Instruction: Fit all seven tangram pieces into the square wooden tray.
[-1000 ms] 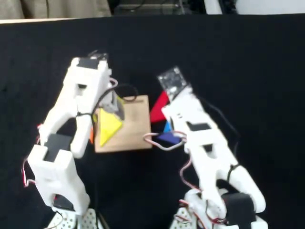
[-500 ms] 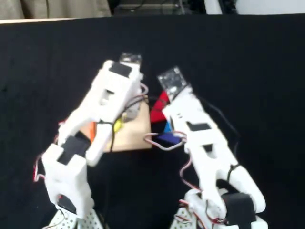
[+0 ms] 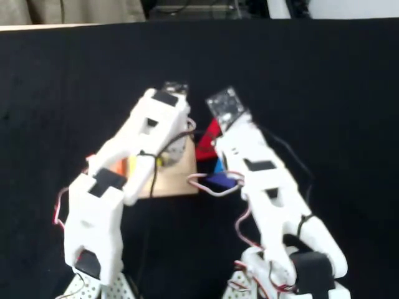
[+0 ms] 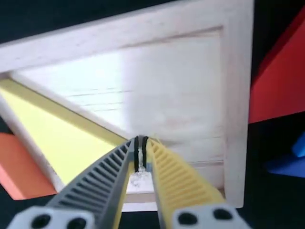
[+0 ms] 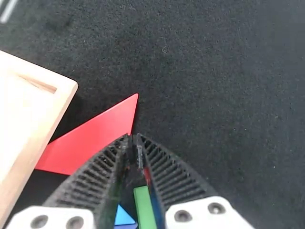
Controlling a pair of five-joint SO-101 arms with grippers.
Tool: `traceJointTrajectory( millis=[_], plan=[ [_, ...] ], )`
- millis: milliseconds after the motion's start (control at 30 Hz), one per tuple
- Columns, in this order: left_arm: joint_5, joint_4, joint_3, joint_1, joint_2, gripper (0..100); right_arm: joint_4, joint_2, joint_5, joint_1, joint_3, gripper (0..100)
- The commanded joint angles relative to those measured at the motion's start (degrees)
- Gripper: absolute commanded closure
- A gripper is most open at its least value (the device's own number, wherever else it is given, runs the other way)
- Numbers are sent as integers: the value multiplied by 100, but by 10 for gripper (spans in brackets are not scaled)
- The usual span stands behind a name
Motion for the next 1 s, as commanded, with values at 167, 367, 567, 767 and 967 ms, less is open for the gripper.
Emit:
traceJointTrajectory(
  millis=[167, 367, 567, 767, 967],
  plan=[
    [9, 589, -848, -374, -62, 935, -132, -40, 79, 70, -40, 987],
    [-35, 2004, -2668, -444, -35, 934, -132, -40, 79, 88, -40, 987],
    [-545, 2004, -2413, -848, -387, 938, -132, -40, 70, 79, -31, 987],
    [-387, 1952, -866, -1121, -2048, 938, 202, -75, -1125, 70, -330, 910],
    [-484, 325, 1156, -1956, -4132, 938, 2295, -31, -2295, 62, -1481, 795]
  ],
)
